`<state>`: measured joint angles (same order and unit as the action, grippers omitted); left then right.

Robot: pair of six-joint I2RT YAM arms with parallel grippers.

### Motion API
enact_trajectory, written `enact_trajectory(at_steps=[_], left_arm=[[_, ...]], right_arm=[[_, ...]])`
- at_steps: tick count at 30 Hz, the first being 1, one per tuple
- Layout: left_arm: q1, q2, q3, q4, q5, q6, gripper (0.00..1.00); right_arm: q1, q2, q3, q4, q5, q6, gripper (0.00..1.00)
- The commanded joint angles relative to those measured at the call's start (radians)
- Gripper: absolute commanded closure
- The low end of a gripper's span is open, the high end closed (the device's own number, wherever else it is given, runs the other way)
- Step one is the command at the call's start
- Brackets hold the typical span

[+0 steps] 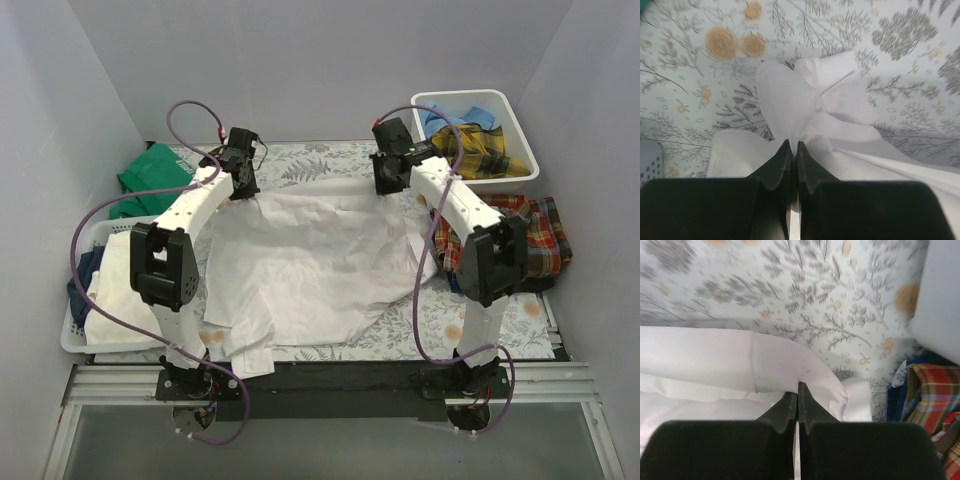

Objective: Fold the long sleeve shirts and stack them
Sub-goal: Flatten the shirt out

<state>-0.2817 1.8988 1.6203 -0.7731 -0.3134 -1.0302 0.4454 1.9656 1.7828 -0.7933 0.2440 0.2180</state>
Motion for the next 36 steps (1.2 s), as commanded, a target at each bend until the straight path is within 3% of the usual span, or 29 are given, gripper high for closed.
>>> enact_trajectory(at_steps=[1,7,12,13,14,15,16,18,19,20,23,27,30,36], left_arm=[[0.061,-0.156,0.055,0.015,-0.154,-0.01,1.0],[0.093,-0.184,0.078,0.093,-0.145,-0.004,1.0],[0.111,-0.035,0.176,0.1,-0.18,-0.047,1.0],[0.116,-0.009,0.208,0.104,-0.191,-0.074,0.95],[0.134,0.023,0.226,0.112,-0.176,-0.089,0.78],[0.145,0.087,0.26,0.098,-0.159,-0.109,0.46],[0.159,0.132,0.298,0.078,-0.136,-0.138,0.43],[0.179,0.23,0.449,-0.018,-0.099,-0.163,0.4],[0.179,0.246,0.487,-0.041,-0.095,-0.171,0.31],[0.179,0.247,0.506,-0.045,-0.083,-0.159,0.28],[0.179,0.159,0.413,0.03,0.0,-0.127,0.21],[0.171,0.022,0.154,0.119,0.137,-0.088,0.2],[0.128,-0.079,0.029,0.146,0.204,-0.064,0.2],[0.042,-0.228,-0.259,0.16,0.303,-0.111,0.2]], right_arm=[[-0.025,-0.149,0.007,0.085,0.067,0.014,0.99],[-0.036,-0.174,0.056,0.173,0.029,0.004,0.99],[-0.053,-0.054,0.168,0.163,0.009,0.058,0.89],[-0.063,-0.036,0.179,0.154,0.021,0.12,0.84],[-0.071,-0.005,0.188,0.143,0.023,0.141,0.72],[-0.079,0.009,0.197,0.138,0.003,0.167,0.44],[-0.094,0.028,0.216,0.135,-0.009,0.181,0.29],[-0.1,0.038,0.237,0.124,-0.02,0.187,0.17],[-0.1,0.035,0.244,0.121,-0.025,0.178,0.15],[-0.102,0.02,0.241,0.123,-0.029,0.149,0.13],[-0.1,-0.028,0.181,0.111,-0.048,0.106,0.1],[-0.096,-0.125,-0.023,0.108,-0.158,0.058,0.01],[-0.06,-0.186,-0.187,0.109,-0.208,0.029,0.01],[0.042,-0.244,-0.351,0.126,-0.287,0.001,0.02]])
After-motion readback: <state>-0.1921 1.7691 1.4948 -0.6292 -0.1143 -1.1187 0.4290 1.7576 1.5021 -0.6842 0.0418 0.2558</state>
